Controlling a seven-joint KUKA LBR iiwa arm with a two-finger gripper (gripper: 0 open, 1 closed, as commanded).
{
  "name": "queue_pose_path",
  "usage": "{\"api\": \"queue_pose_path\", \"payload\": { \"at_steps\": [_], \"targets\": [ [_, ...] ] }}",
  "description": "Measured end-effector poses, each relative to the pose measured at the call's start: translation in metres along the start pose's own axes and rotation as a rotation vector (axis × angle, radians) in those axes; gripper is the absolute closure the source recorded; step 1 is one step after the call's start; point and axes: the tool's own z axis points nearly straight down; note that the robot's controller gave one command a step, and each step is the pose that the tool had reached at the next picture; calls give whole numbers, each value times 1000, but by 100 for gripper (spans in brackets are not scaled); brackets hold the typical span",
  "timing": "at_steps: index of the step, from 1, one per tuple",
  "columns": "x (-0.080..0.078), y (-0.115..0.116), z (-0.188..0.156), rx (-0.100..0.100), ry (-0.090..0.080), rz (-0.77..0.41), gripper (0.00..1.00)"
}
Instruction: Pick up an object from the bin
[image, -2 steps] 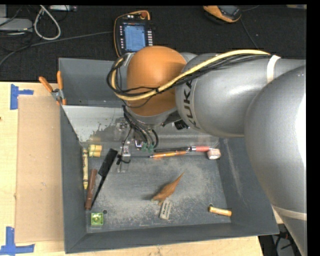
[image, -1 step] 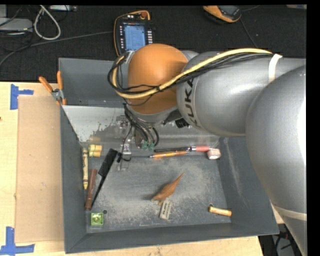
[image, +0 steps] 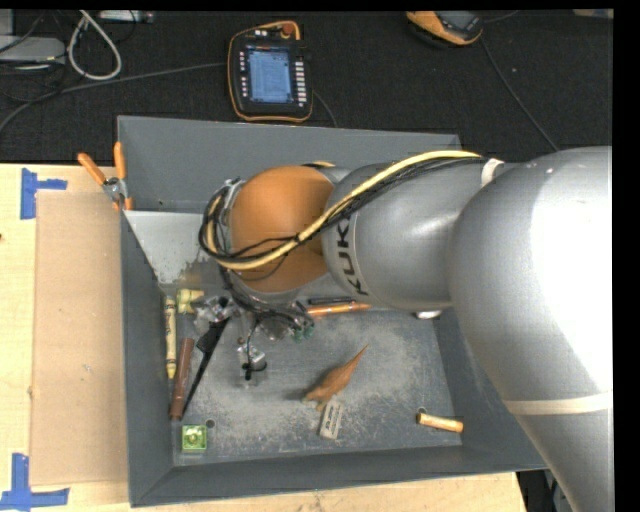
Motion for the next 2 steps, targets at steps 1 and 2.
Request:
{"api": "queue_pose_path", "payload": {
  "at_steps": [1, 2],
  "targets": [
    [-21, -1, -65, 3, -9, -69, 0],
    [11, 23, -13, -9, 13, -371, 0]
  ]
}}
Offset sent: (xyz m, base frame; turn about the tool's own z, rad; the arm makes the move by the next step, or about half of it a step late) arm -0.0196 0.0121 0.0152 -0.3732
